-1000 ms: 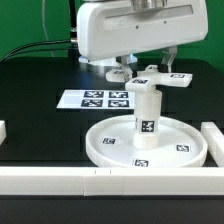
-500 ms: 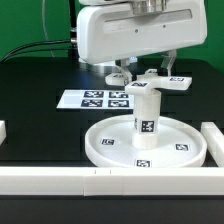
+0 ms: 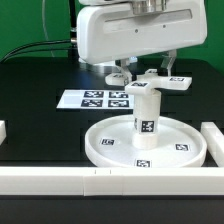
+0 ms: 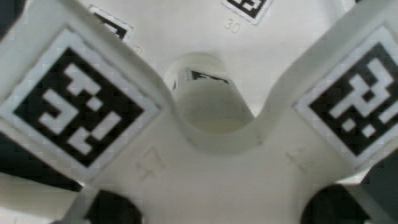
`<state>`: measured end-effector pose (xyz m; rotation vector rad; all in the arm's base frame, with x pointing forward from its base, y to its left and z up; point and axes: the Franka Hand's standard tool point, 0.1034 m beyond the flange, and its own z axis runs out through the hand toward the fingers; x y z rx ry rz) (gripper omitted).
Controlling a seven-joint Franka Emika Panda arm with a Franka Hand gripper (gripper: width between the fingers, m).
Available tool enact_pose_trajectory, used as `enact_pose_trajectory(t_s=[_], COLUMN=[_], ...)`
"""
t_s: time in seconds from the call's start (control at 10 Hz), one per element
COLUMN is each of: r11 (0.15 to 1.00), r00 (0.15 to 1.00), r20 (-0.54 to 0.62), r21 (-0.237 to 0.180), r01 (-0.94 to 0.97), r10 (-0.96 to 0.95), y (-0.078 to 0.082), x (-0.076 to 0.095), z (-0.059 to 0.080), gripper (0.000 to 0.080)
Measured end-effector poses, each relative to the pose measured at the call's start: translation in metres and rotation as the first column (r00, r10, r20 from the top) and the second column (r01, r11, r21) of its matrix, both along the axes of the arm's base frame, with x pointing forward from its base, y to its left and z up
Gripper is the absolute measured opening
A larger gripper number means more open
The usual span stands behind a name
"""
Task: Assemble round table
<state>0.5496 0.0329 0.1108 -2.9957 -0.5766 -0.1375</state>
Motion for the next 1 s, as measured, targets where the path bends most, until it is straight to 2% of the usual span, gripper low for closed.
enact_pose_trajectory(t_s=[0.3,0.5,0.7,1.0], r11=[0.997,0.950,0.874,0.637], r00=[0.997,0.952,0.877,0.645], r20=[-0.004,-0.025,-0.056,-0.121], r21=[0.014,0.055,0.071,0.099], r01=[0.073,0.306,0.481,0.764], r10=[-0.073,-0.305,-0.478,-0.755], y=[-0.0009,0.0007,0.0026,0.0036], x=[0.0009,0.0014,0.0012,0.0020], z=[-0.0001,-0.0009,-0.0012,-0.0019], gripper=[0.0445,0.0445,0.0445,0.0445])
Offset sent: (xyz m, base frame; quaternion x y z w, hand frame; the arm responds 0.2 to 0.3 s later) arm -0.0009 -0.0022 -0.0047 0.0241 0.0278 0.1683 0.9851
